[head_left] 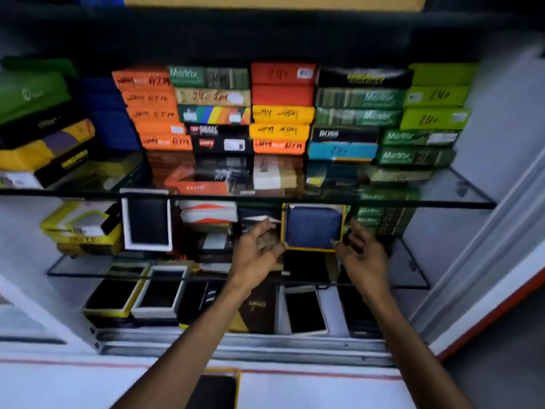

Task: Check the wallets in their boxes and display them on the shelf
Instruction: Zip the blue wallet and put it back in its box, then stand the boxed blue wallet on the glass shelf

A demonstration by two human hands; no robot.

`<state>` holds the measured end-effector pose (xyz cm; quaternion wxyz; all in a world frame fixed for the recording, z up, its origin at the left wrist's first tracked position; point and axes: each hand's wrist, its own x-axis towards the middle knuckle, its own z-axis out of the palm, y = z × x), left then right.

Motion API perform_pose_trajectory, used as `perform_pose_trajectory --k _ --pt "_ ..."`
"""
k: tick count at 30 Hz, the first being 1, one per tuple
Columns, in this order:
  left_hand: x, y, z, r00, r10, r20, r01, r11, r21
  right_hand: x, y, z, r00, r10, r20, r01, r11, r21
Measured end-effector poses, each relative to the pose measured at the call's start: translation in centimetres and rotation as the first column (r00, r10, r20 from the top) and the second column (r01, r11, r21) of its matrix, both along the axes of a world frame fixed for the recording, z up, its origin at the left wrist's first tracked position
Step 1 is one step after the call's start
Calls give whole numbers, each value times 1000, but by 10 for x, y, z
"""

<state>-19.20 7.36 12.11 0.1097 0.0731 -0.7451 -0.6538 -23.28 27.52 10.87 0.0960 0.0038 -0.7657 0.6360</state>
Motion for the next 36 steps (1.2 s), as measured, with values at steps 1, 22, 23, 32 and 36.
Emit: perform_pose_trajectory --k 1,22,23,32,36 --pt "13 -6 -1 1000 18 -24 -19 1000 -9 15 -3 -1 997 -33 -69 31 999 -37" --pt "221 -117 -187 652 279 705 -270 954 -128 182 -157 -172 760 326 562 -629 584 512" --pt "221 -116 -187 654 280 702 -279 953 -121 182 -160 -173 752 318 578 -632 597 493" --pt "210 -113 -179 633 256 731 -391 920 17 172 -165 -172 737 229 636 -441 876 195" --pt "212 -113 -169 639 245 729 -337 941 -21 168 -162 -163 692 298 657 -404 915 10"
